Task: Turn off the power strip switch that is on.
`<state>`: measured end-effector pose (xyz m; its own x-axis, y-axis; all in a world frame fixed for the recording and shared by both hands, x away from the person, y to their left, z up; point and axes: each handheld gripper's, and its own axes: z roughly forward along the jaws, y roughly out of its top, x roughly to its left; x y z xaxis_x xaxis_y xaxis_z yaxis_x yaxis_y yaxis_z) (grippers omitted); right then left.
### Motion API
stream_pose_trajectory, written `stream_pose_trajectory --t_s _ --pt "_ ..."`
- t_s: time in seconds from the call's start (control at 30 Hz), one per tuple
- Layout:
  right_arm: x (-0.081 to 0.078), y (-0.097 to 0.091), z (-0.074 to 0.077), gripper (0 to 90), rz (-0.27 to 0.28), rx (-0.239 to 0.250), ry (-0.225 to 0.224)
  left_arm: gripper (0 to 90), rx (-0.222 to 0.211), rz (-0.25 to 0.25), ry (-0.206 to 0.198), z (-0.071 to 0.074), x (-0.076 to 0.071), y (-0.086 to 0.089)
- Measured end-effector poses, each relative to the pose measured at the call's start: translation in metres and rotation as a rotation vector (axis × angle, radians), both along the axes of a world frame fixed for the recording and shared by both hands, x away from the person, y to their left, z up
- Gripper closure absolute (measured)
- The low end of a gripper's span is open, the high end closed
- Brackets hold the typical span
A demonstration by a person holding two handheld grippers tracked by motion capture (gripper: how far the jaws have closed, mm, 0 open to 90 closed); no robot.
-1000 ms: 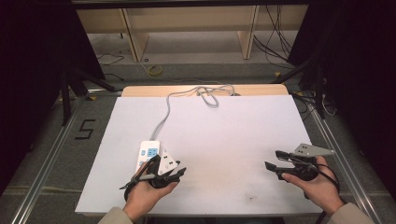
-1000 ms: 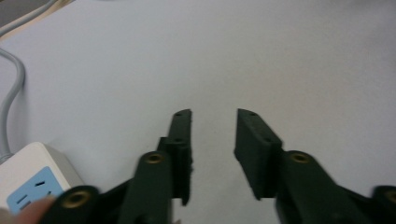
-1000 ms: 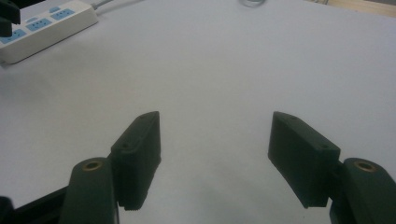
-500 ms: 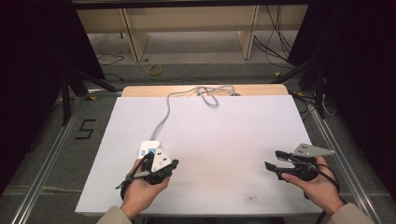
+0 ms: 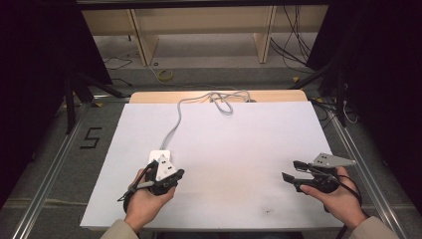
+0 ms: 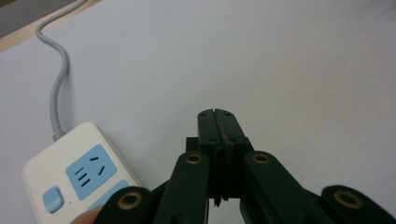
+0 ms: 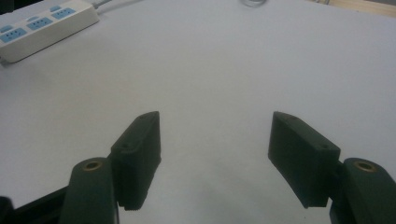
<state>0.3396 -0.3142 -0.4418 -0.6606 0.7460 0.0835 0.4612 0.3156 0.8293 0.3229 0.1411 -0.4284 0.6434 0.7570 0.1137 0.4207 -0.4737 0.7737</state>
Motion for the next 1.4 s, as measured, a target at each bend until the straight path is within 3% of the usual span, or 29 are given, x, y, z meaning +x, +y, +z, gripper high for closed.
stream_pose_trajectory --t_s 1.4 --pt "0.0 0.0 0.0 34.2 0.0 0.003 0.002 89.9 0.009 0.128 0.028 0.002 0.001 0.035"
